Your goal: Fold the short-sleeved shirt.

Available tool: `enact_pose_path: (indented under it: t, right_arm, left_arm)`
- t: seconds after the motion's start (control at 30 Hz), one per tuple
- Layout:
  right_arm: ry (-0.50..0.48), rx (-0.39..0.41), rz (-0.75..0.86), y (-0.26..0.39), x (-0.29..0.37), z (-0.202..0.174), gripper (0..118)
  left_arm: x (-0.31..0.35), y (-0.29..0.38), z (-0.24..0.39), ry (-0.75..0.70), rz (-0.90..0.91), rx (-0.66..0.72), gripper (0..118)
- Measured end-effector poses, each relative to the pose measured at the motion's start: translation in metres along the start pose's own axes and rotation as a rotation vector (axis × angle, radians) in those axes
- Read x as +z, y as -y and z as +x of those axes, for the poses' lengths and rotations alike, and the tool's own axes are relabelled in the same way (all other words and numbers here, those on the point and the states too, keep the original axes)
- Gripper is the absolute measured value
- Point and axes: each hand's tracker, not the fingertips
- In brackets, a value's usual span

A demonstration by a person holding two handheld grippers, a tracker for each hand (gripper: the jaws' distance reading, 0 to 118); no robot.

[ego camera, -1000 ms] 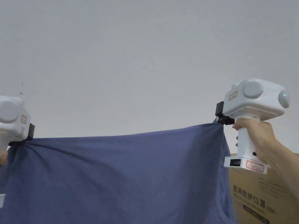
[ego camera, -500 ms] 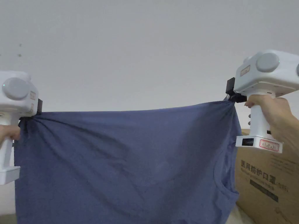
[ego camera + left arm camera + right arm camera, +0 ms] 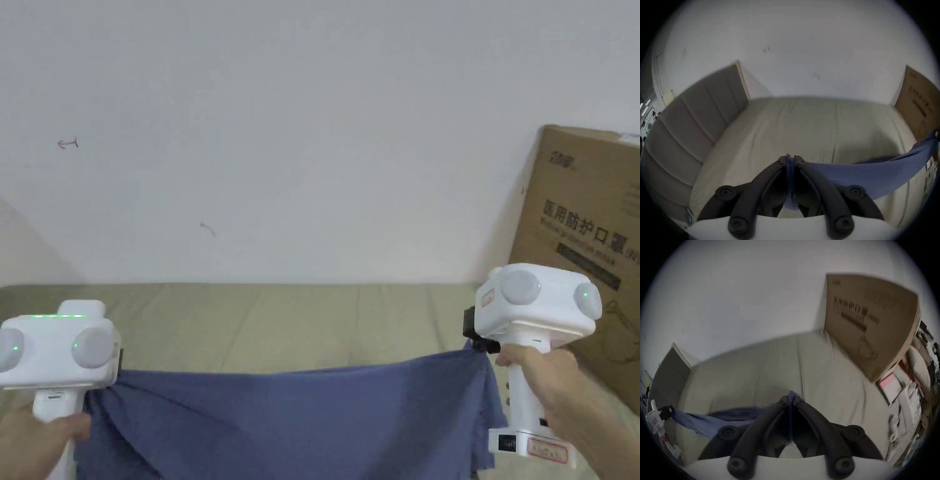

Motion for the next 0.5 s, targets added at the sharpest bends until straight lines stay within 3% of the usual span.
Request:
enact_pose_path:
  t: [0.2, 0.37, 0.5]
  right_arm:
    - [0.019, 0.0, -0.142, 0.075, -0.037, 0.02, 2]
    - [-0.032, -0.018, -0.141, 0.123, 0.009, 0.049, 2]
    - [-0.032, 0.035, -0.169, 0.178, 0.064, 0.067, 2]
  left_arm:
    - [-0.016, 0.07, -0.007, 0.008, -0.104, 0.0, 7]
    - [0.028, 0.11, -0.034, 0.068, -0.092, 0.053, 7]
    - [0.09, 0.15, -0.05, 0.092, -0.08, 0.015, 7]
